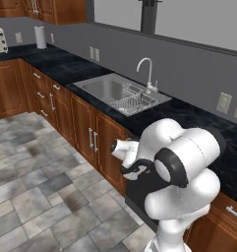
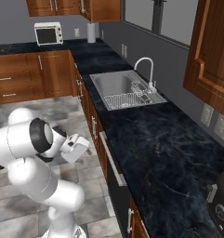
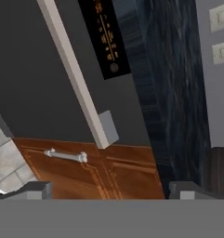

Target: Open the dishwasher door and pull out the top rack.

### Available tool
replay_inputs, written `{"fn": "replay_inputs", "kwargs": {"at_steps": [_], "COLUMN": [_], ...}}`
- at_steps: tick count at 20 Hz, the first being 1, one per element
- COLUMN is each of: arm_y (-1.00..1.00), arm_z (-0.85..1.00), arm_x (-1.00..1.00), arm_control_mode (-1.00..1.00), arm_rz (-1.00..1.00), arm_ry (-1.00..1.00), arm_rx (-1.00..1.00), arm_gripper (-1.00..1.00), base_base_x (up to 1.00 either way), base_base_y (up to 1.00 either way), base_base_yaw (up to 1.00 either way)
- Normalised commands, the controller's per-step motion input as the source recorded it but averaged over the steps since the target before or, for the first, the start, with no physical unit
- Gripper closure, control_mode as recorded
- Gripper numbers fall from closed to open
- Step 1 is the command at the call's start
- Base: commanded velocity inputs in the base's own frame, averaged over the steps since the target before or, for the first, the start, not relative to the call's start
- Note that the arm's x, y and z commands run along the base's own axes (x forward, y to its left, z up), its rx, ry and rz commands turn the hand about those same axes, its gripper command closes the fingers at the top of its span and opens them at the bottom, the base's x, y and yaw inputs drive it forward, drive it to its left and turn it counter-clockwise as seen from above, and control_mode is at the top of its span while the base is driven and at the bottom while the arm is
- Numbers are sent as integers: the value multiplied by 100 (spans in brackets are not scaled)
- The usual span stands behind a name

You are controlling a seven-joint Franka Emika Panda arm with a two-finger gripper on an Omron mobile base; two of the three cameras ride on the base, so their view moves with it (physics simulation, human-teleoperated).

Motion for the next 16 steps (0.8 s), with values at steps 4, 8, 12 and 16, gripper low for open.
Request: {"fn": "replay_inputs", "kwargs": {"at_steps": [4,8,12,16], "arm_y": [-25,-22,-20,-12], "arm_z": [-27,-26,-25,-23], "arm_x": [8,16,27,25], "arm_control_mode": [-100,-100,-100,-100], "arm_rz": [-2,-2,-3,-3], "arm_ry": [0,0,0,0], "arm_rx": [-4,-3,-2,-4], "arm_gripper": [-100,-100,-100,-100], "base_base_x": [0,0,0,0], "base_base_y": [0,0,0,0], "base_base_yaw": [0,0,0,0]}}
